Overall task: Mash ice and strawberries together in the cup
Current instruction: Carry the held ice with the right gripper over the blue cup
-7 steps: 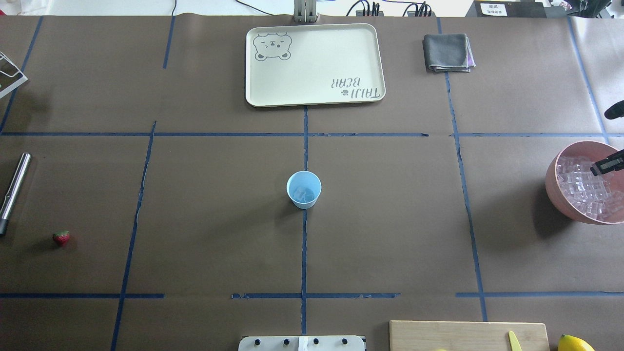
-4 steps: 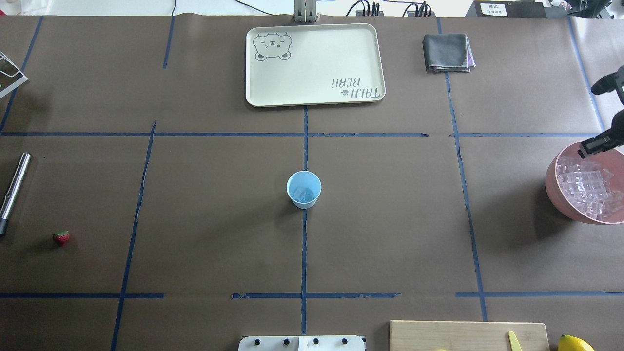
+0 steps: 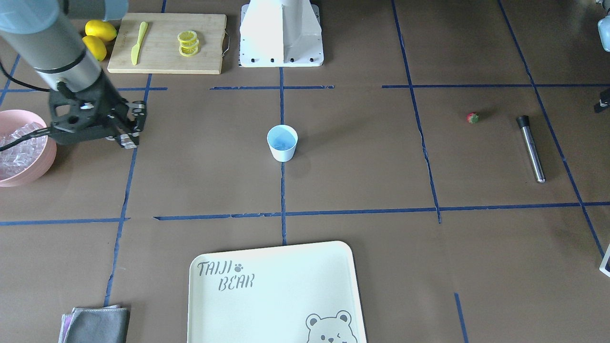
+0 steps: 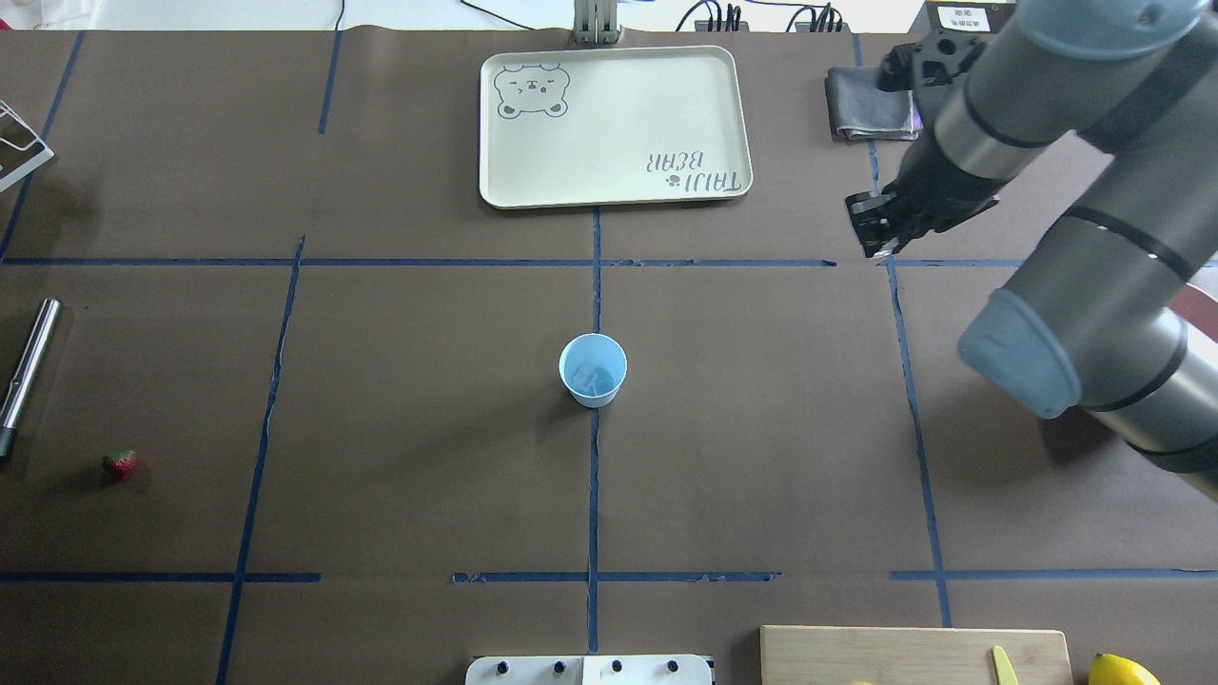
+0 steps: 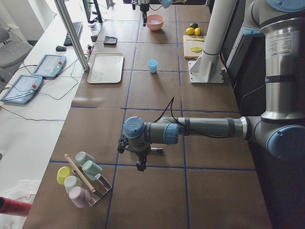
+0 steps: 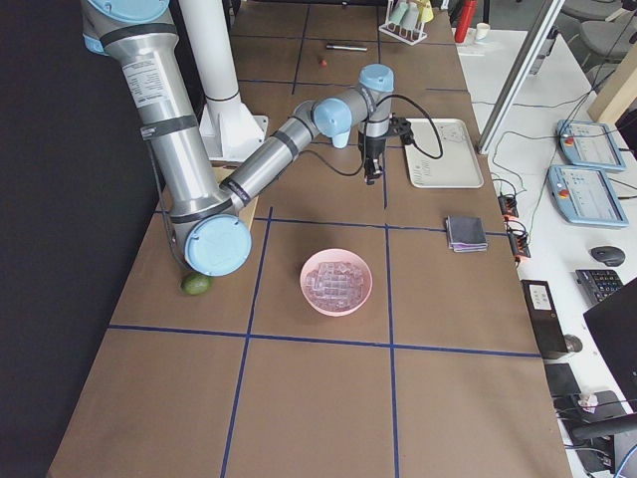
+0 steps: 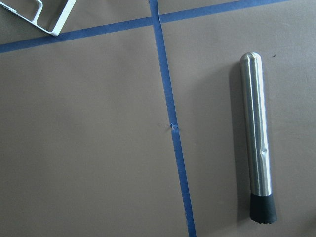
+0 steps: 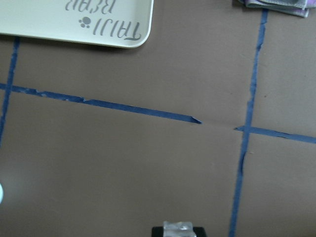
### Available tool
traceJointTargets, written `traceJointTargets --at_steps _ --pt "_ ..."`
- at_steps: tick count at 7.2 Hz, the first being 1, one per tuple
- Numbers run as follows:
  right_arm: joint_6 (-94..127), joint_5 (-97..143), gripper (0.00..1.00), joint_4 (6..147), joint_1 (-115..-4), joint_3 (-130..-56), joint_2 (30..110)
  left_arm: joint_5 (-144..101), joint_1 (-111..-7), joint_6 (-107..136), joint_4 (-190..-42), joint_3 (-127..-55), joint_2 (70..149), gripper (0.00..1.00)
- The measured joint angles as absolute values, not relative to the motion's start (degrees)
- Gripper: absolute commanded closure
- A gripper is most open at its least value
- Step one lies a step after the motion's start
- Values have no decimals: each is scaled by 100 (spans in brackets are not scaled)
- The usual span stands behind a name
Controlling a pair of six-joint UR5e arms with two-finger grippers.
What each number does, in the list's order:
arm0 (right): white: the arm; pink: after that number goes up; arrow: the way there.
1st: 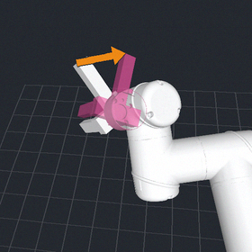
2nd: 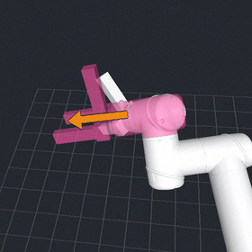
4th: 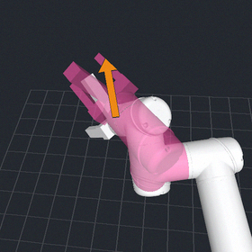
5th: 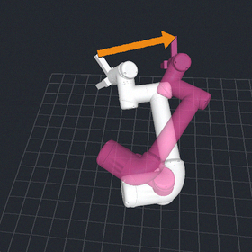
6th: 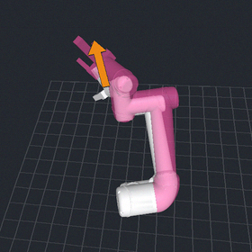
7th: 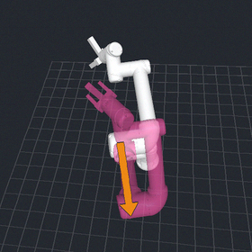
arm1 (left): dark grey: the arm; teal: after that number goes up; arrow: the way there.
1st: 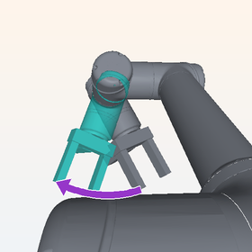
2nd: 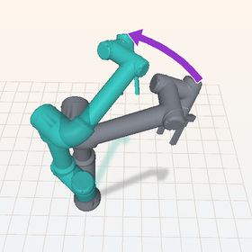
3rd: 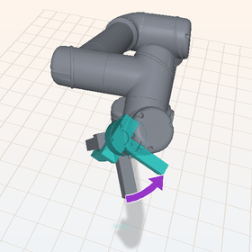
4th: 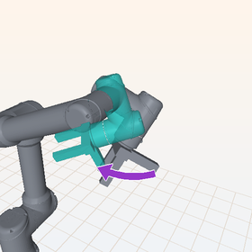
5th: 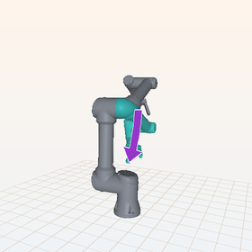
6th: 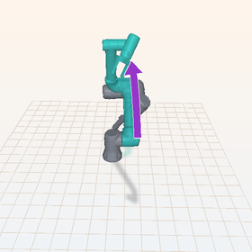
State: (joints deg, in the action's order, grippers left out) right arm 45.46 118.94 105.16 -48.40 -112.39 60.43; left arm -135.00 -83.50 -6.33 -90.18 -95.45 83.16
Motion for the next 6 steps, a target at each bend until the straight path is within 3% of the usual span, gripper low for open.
traceJointTargets --at_steps 3,6 --pt "6337 10855 100 10513 -3565 -10573 4725 -13500 -8350 -633 -9028 -9544 8333 0" --pt "7026 10161 99 10140 -2809 -9904 4326 -13500 -8343 -633 -9029 -9560 8348 0"
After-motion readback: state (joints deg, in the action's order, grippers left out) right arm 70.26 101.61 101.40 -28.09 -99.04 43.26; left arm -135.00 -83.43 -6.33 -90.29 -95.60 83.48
